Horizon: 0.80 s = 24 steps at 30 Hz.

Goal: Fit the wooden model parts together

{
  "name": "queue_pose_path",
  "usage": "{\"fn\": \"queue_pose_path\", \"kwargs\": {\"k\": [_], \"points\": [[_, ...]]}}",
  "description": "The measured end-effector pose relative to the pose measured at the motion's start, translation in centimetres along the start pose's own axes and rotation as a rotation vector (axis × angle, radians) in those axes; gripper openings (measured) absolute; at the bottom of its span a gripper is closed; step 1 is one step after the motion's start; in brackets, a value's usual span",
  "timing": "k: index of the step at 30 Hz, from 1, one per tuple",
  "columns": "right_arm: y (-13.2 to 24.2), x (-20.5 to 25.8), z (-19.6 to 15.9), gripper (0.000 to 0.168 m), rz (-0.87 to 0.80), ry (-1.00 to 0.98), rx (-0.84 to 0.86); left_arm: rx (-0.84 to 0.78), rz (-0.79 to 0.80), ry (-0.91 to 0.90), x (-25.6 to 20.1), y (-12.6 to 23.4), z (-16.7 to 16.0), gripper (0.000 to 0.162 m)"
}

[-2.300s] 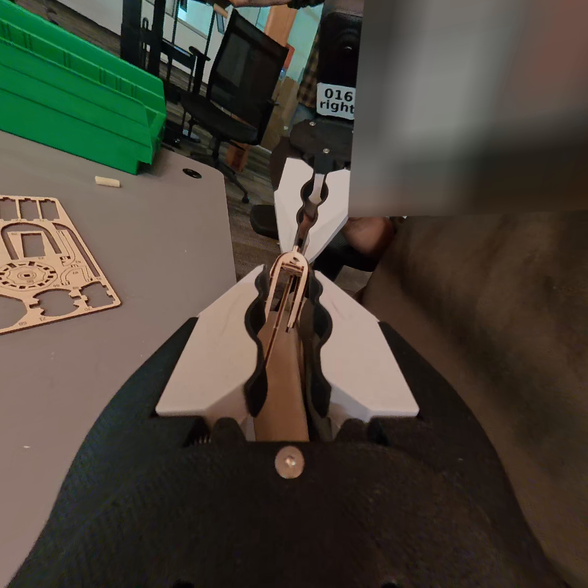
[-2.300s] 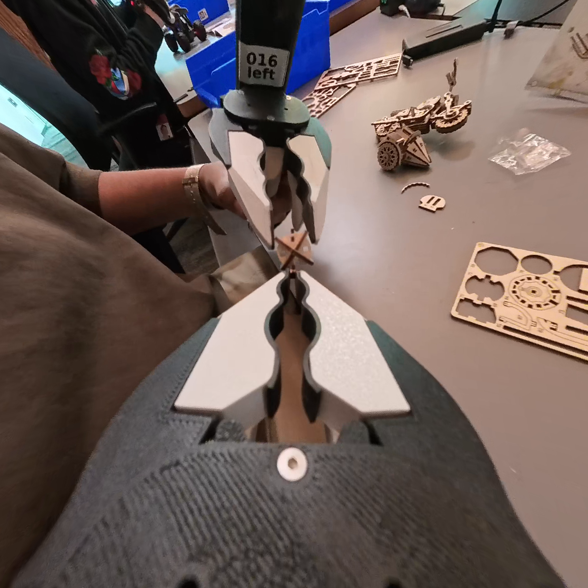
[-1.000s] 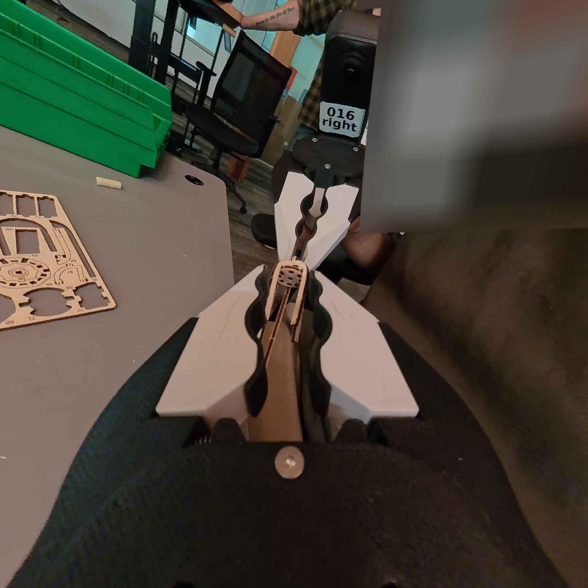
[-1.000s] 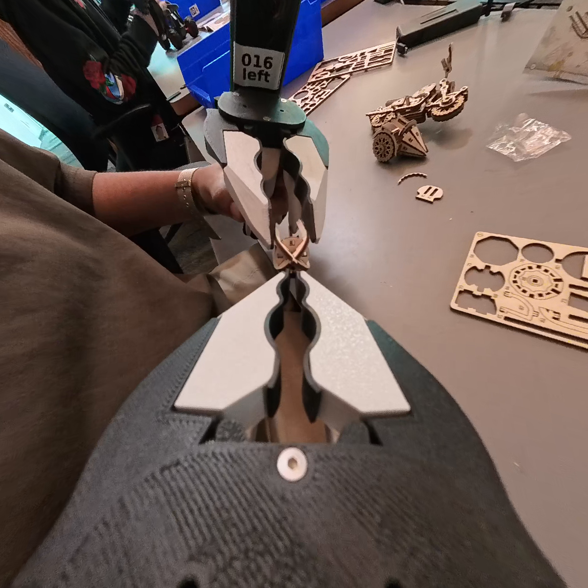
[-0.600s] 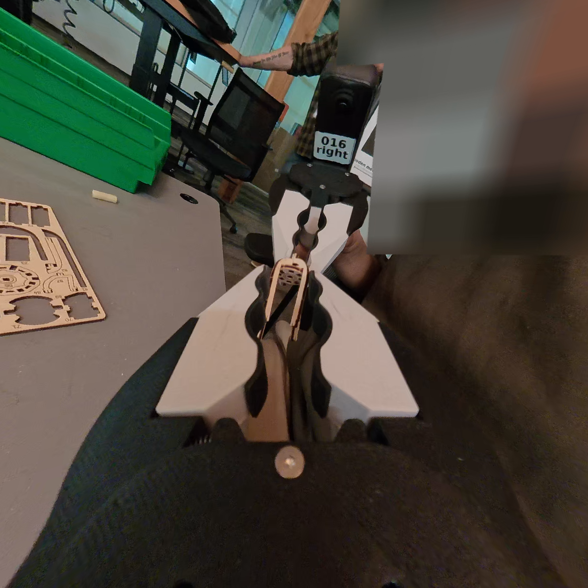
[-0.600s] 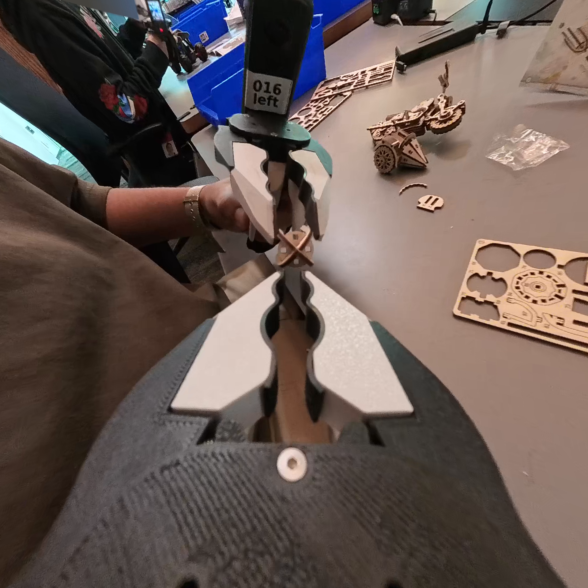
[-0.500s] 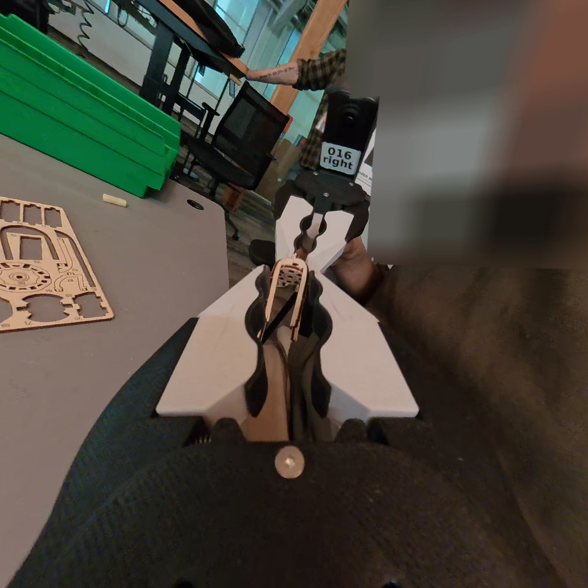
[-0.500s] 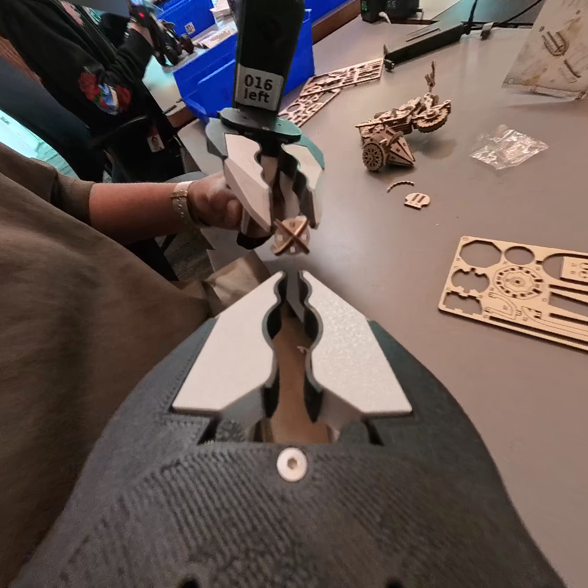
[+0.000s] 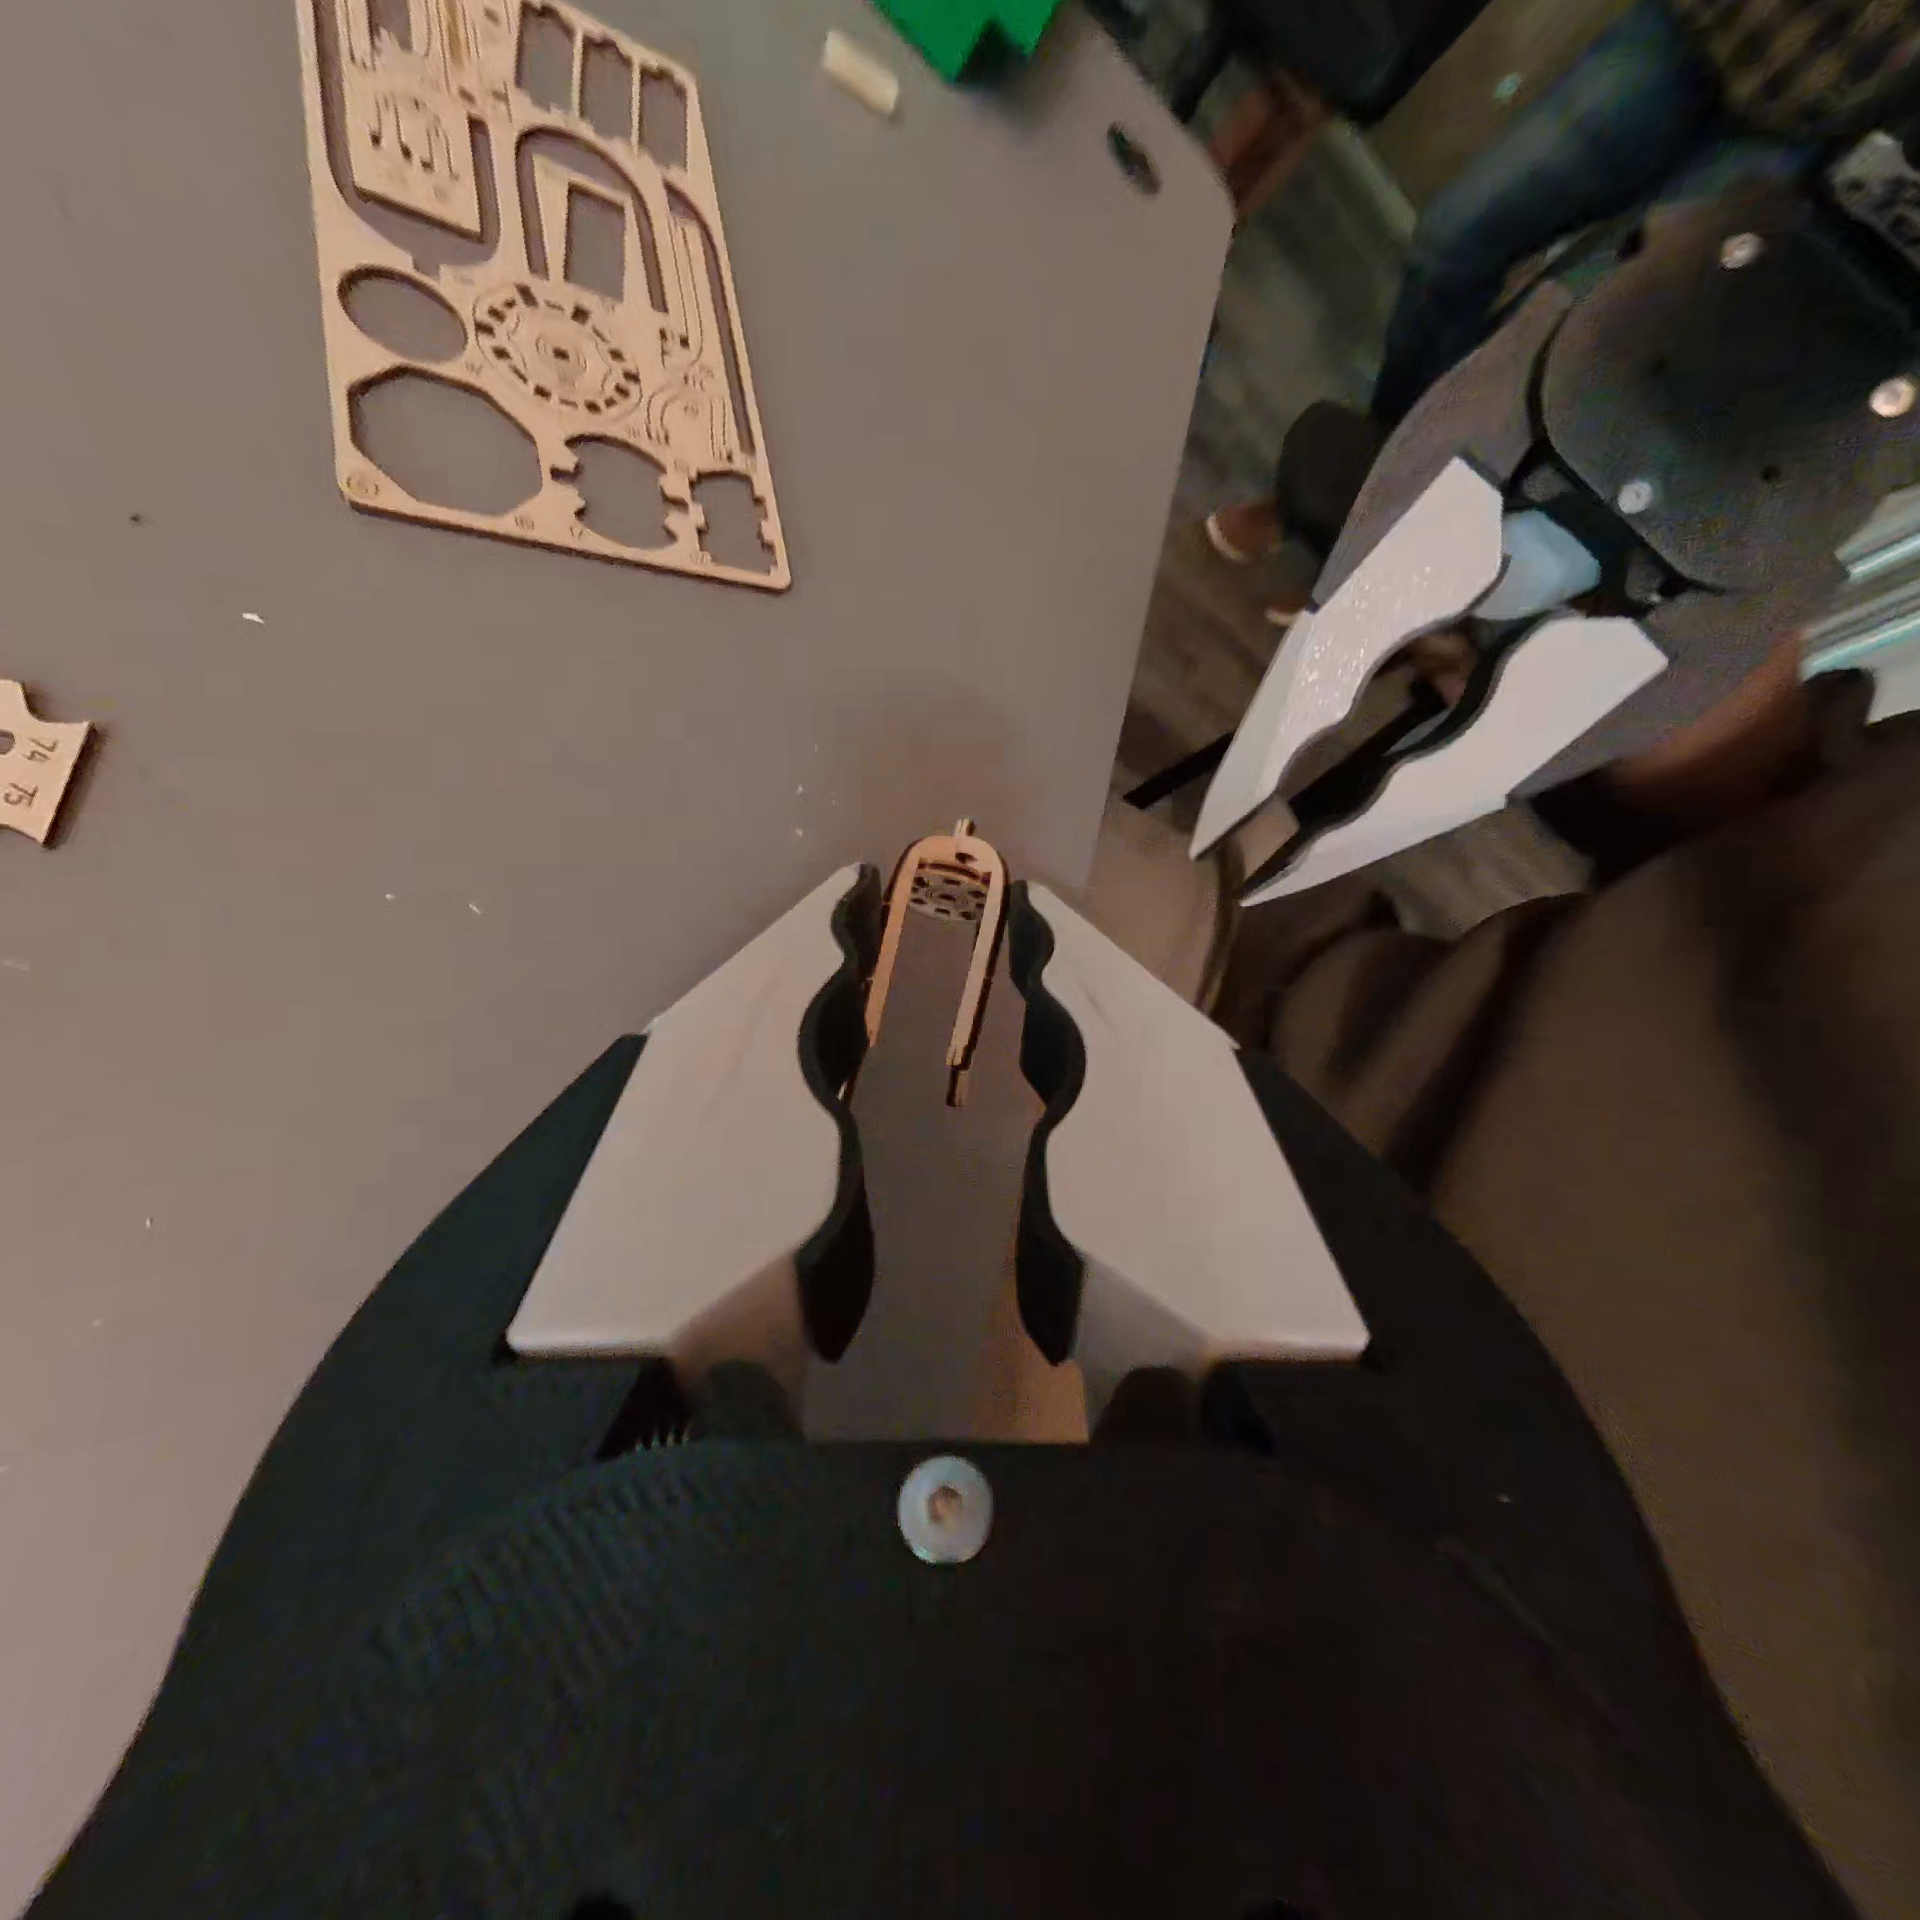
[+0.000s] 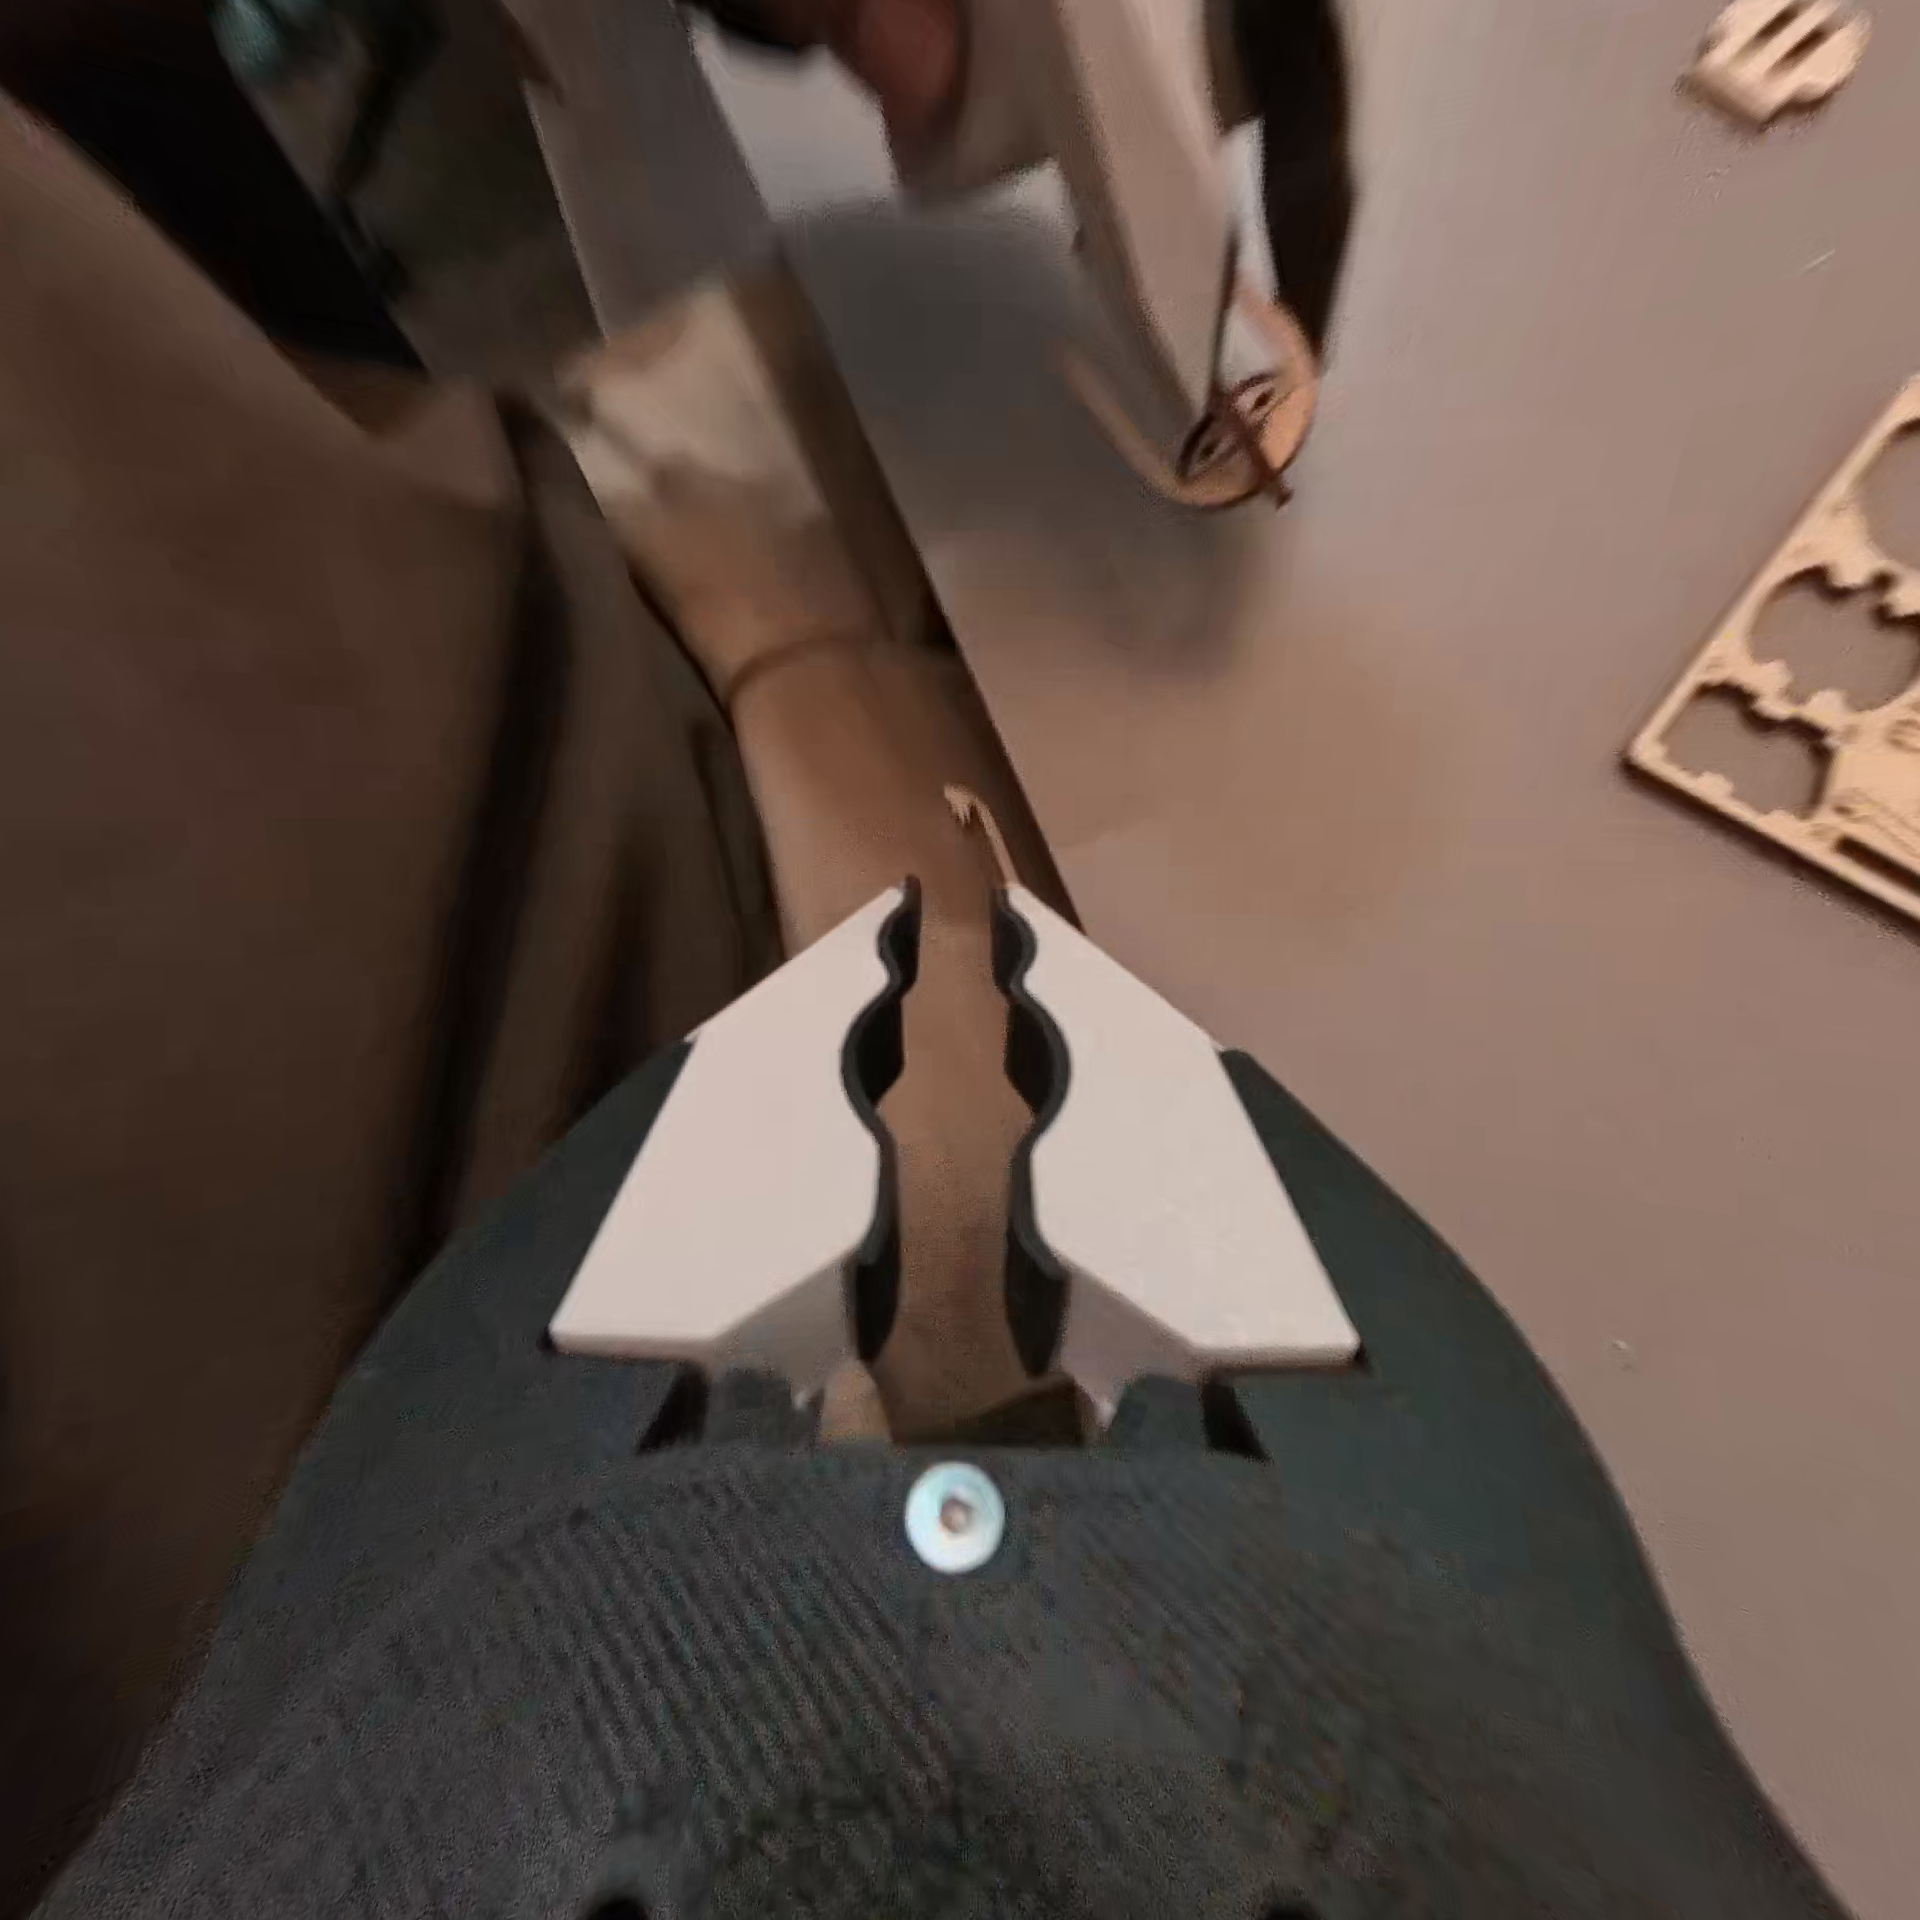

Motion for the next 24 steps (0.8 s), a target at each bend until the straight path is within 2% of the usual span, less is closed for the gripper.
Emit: {"fn": "queue_pose_path", "kwargs": {"k": [1, 4, 7, 12, 20, 24], "points": [[-0.8, -0.1, -0.9, 0.011, -0.029, 0.030, 0.083, 0.023, 0.023, -0.012, 0.1, -0.2, -0.3, 0.024], [-2.5, -1.2, -3.4, 0.012, -0.158, 0.117, 0.308, 0.086, 0.107, -0.051, 1.0, -0.9, -1.4, 0.024], [-3.6, -1.9, -4.6, 0.014, -0.220, 0.157, 0.424, 0.117, 0.117, -0.063, 1.2, -1.3, -2.0, 0.024], [-4.9, -1.8, -4.8, 0.024, -0.156, 0.107, 0.383, 0.106, 0.089, -0.046, 0.9, -1.2, -1.9, 0.035], [-5.7, -1.8, -5.7, 0.011, -0.093, 0.041, 0.403, 0.023, 0.045, -0.032, 0.7, 0.0, -1.1, 0.040], [-6.1, -1.7, -5.9, 0.010, -0.084, 0.032, 0.426, -0.031, 0.041, -0.044, 0.7, 0.6, -0.6, 0.041]]}}
Point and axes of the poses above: each gripper's, where its closed fingertips meet, y back along the fingers, z out of its top, x = y × z across the jaws, the point moved 1 cm from there along y, back along the fingers, and after that the axes turned 11 degrees about z, right-handed, at the moved point
